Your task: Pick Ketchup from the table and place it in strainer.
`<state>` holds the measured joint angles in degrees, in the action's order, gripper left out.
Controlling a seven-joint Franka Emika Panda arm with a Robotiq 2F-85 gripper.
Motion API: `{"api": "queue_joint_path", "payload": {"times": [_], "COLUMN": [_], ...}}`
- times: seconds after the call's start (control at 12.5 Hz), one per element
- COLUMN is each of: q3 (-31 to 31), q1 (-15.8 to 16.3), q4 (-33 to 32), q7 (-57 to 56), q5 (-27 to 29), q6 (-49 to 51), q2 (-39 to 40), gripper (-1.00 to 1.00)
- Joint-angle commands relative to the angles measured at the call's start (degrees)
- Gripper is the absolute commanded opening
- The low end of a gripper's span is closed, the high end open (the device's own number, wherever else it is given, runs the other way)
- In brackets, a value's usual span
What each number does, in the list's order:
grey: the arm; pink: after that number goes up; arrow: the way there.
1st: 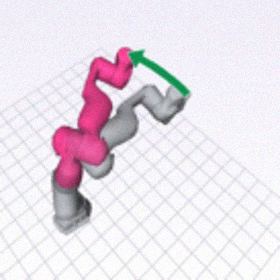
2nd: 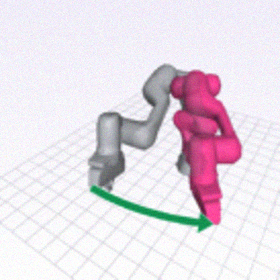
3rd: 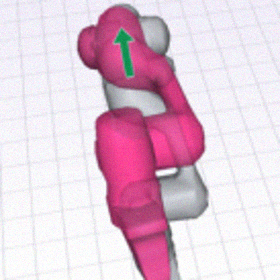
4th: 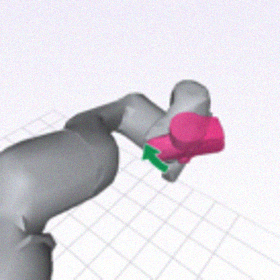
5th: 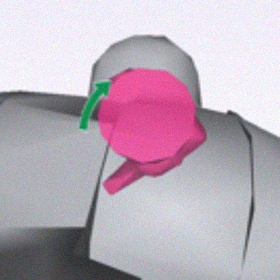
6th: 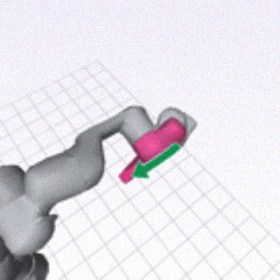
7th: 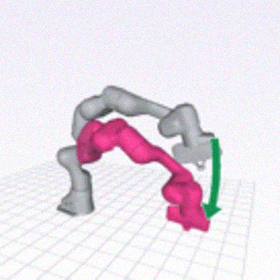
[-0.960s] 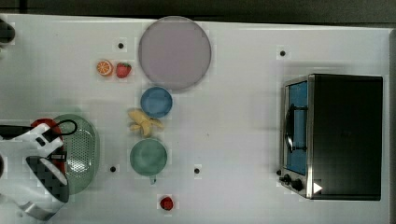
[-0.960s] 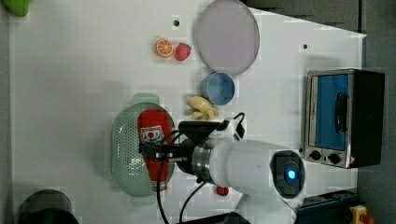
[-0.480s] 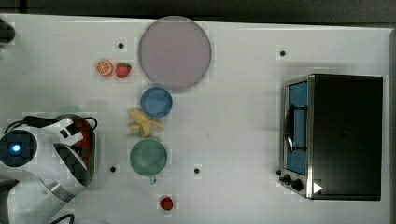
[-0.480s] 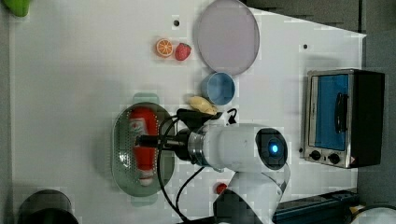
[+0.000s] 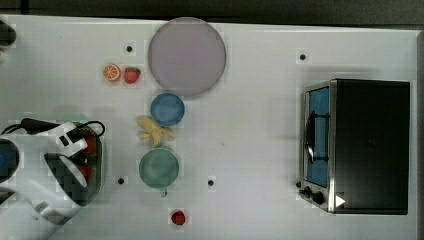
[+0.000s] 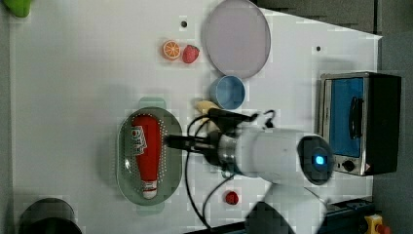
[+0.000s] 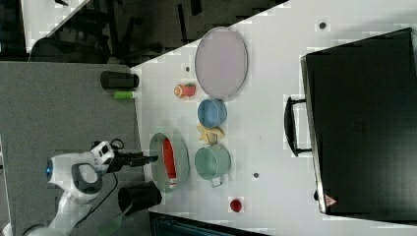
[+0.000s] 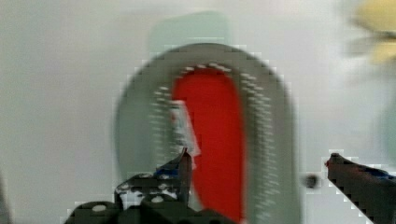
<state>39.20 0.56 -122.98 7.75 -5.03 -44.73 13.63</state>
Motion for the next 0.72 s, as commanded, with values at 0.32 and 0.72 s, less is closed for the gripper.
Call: {"api": "queue_joint_path", "payload": {"times": [0.32,0.72], "q3": [-4.6,-15.1], "q1": [-10.9,-13.2], "q4": [10.0,17.8], "q7": [3.1,-1.4], "q5": [7.2,8.6], "q6": [19.0,33.7], "q2": [-13.8,-19.0], "gripper": [1.00,1.00]}}
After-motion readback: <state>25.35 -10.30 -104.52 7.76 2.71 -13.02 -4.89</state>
